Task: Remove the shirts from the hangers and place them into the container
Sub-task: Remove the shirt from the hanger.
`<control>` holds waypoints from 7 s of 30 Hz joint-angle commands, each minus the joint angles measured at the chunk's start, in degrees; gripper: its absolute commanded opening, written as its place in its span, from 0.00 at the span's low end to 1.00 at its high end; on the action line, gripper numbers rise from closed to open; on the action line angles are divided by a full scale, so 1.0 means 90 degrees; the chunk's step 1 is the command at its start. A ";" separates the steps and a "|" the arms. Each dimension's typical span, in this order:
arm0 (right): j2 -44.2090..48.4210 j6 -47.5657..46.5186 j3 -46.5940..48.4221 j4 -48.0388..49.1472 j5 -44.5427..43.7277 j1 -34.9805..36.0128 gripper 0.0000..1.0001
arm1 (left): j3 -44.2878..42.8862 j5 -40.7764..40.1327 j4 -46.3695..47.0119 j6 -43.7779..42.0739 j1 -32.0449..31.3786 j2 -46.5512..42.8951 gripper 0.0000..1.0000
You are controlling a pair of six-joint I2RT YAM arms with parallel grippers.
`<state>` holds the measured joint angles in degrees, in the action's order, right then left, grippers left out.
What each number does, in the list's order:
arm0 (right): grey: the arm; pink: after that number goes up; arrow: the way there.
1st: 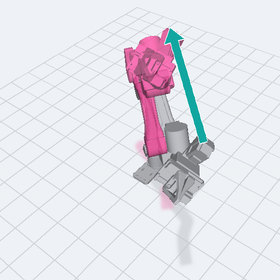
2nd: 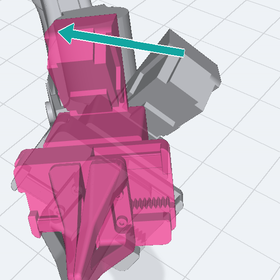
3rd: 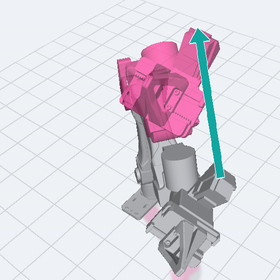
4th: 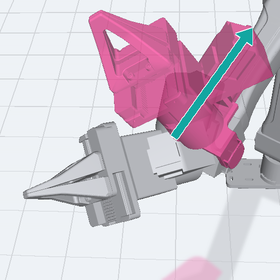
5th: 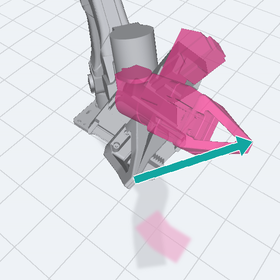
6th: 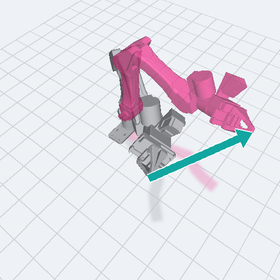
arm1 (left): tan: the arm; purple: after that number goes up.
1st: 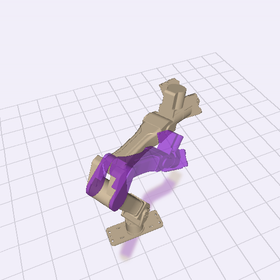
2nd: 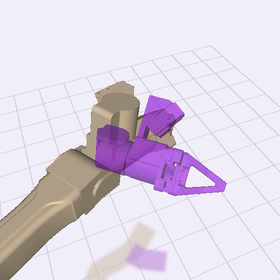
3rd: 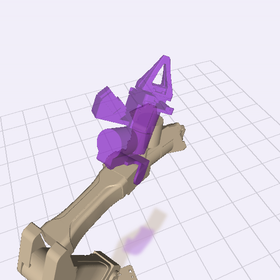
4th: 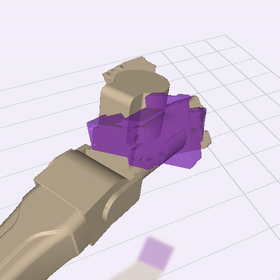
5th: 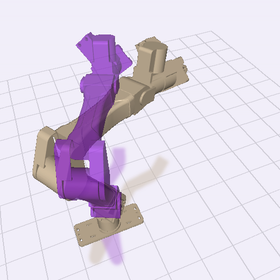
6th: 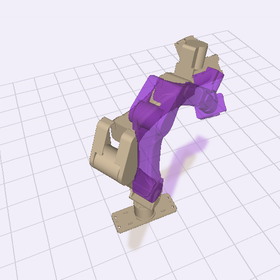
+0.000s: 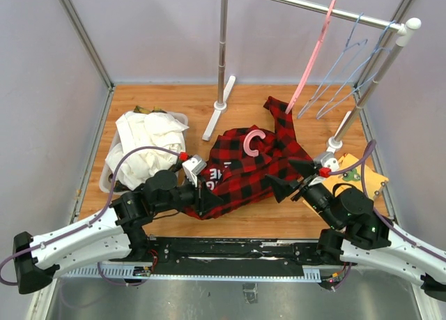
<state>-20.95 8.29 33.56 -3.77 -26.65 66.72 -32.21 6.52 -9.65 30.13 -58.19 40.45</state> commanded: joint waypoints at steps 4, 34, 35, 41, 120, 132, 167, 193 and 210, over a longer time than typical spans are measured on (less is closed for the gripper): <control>-0.0374 0.0109 -0.0107 0.0712 0.0019 -0.0001 0.76 | -0.0242 -0.0455 -0.0074 -0.0309 -0.0356 0.0051 0.01; -0.1890 -0.0225 0.0497 0.0025 0.0577 -0.0011 0.01 | -0.0384 -0.2351 -0.1000 0.0383 -0.0520 -0.0715 0.00; -0.1859 -0.0334 0.0520 -0.0150 0.0837 -0.0012 0.01 | -0.0386 -0.2414 -0.0973 0.0425 -0.0525 -0.0765 0.00; -0.2071 -0.0786 0.0675 -0.1194 0.2177 -0.0015 0.01 | -0.0288 -0.2089 -0.0313 0.0216 -0.0521 -0.1053 0.01; -0.2089 -0.0435 -0.0145 0.1448 0.0974 -0.0314 0.01 | -0.1099 -0.0698 -0.0112 0.0041 -0.0525 0.0836 0.15; -0.1984 0.0107 -0.0283 0.1488 -0.0846 -0.0314 0.01 | -0.1242 -0.0602 -0.0910 -0.0064 -0.0526 0.0501 0.01; -0.0572 0.2666 -0.1037 0.1152 -0.3478 -0.0314 0.01 | -0.2503 -0.0833 -0.3937 -0.0463 -0.0519 0.0762 0.37; -0.0907 0.0605 -0.0673 0.1796 -0.0712 -0.0314 0.01 | -0.1607 -0.0810 -0.2076 -0.0246 -0.0525 0.0586 0.66; -0.0787 0.0567 -0.0527 0.1509 -0.0570 -0.0314 0.11 | -0.1697 -0.0575 -0.2355 -0.0401 -0.0522 0.0673 0.00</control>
<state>-29.45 14.35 25.65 9.10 -32.53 64.45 -46.89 6.24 -28.80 26.50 -63.20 47.13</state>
